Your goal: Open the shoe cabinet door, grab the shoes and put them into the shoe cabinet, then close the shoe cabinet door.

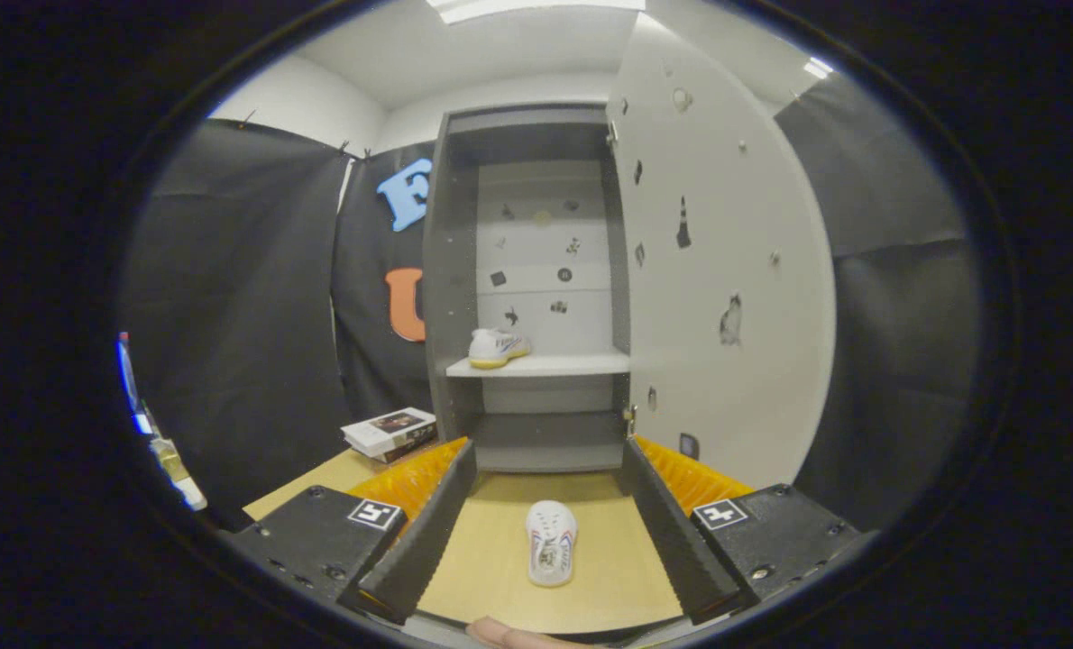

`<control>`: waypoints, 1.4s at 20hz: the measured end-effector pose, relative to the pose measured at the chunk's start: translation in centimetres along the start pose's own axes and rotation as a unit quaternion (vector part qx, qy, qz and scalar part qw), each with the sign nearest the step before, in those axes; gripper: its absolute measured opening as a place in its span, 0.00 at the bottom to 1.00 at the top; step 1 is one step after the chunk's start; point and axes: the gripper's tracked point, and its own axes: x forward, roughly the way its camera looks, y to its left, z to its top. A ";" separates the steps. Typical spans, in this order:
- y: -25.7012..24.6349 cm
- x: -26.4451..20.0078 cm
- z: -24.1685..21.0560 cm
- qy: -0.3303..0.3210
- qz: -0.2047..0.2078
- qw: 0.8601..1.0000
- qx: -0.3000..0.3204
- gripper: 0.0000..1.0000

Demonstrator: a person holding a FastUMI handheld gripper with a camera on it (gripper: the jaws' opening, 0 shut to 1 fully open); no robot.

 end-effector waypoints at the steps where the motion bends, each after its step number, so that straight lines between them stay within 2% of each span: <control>1: 0.2 1.4 -1.6 0.014 0.001 1.000 0.006 1.00; 5: 0.2 7.4 -8.4 0.066 -0.014 0.998 -0.004 1.00; 10: 0.7 12.4 -15.0 0.125 -0.018 0.992 -0.003 1.00; 15: -0.1 15.9 -20.0 0.173 -0.040 0.984 -0.019 1.00; 18: 0.0 17.1 -22.8 0.214 -0.038 0.976 0.013 0.99; 21: 0.8 18.0 -25.7 0.274 -0.020 0.960 0.062 0.89; 23: 0.8 19.0 -26.6 0.276 -0.017 0.957 0.084 0.86; 27: -0.8 20.2 -27.1 0.260 -0.043 0.958 0.110 0.42; 28: -0.7 20.3 -26.7 0.259 -0.034 0.958 0.117 0.33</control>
